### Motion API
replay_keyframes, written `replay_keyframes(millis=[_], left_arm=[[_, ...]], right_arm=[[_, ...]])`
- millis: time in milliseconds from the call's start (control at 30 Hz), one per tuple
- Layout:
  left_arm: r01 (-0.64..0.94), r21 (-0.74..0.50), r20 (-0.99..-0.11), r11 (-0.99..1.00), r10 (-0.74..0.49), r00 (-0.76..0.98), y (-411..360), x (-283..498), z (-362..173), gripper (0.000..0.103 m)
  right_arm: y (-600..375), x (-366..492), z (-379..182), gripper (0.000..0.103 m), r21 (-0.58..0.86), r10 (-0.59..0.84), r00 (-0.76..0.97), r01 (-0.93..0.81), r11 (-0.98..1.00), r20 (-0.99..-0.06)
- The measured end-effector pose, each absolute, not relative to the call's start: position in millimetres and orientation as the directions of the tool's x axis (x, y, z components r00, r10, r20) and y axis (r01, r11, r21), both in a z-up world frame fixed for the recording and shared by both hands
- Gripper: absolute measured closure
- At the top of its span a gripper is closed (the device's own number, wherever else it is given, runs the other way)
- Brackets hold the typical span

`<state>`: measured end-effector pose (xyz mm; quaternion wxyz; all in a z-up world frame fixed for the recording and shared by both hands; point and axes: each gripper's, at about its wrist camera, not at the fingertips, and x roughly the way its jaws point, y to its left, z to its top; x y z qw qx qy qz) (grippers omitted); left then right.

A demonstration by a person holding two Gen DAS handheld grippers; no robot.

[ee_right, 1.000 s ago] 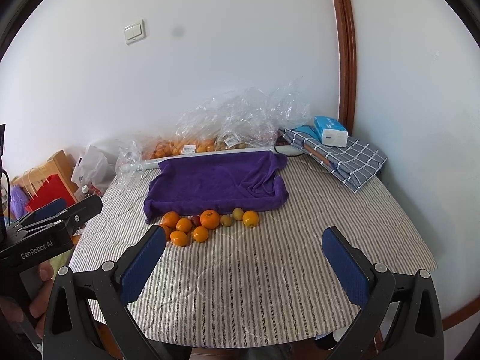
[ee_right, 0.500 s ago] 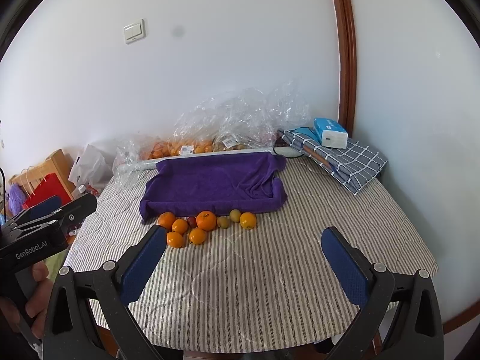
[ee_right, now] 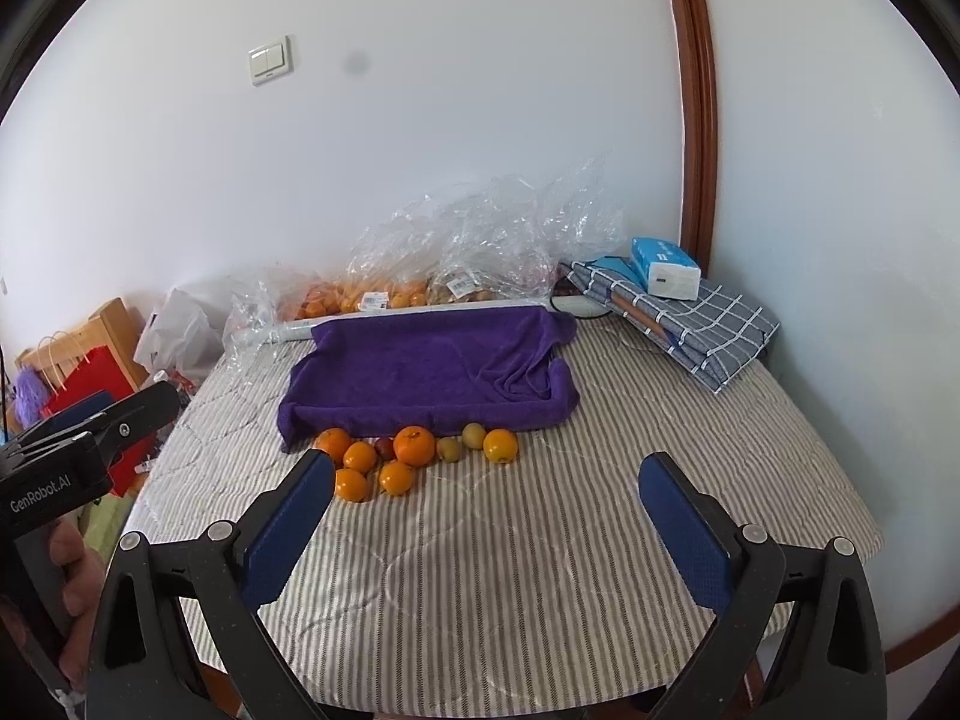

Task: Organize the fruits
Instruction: 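Grasp a tangerine with the right gripper while the left gripper grasps a large orange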

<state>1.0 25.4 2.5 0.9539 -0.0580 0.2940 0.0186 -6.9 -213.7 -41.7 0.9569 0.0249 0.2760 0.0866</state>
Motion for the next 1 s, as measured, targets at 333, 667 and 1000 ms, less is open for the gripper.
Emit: replay_keyframes(millis=[333, 667, 1000], left_arm=[[-0.063, -0.112, -0.586, 0.992, -0.015, 0.81, 34, 35, -18, 0.007], [-0.05, -0.112, -0.664, 0.992, -0.037, 0.747, 58, 90, -66, 0.016], [-0.137, -0.152, -0.739, 0.979, -0.021, 0.673, 102, 126, -124, 0.016]], right_arm=[[-207, 28, -57, 0.006, 0.09, 0.182, 0.811, -0.159, 0.983, -0.555], [-200, 92, -103, 0.019, 0.081, 0.176, 0.757, -0.161, 0.984, -0.629], [-184, 155, -170, 0.052, 0.081, 0.192, 0.661, -0.195, 0.978, -0.725]])
